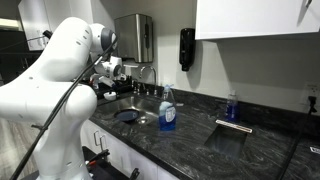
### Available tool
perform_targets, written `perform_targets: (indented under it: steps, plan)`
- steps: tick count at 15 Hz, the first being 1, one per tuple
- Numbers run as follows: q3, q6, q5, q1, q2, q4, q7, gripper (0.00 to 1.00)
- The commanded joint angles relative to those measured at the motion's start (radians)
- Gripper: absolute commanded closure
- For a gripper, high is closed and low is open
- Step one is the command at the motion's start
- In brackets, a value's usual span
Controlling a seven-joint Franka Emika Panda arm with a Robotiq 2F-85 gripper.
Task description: Move the white bowl to the right side of the sink
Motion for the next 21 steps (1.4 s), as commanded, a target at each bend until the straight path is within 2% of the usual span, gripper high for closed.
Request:
perform_targets:
  steps: [1, 9, 11, 21]
  plan:
    - [-0.013, -0.034, -0.013, 0.019, 0.060, 0.089, -0.021, 0.41]
    - [-0.020, -0.063, -0.016, 0.035, 0.113, 0.173, -0.043, 0.97]
    - [-0.034, -0.069, -0.026, 0.040, 0.098, 0.164, -0.032, 1.00]
    - [-0.080, -0.196, -0.016, -0.009, -0.071, 0.007, 0.012, 0.98]
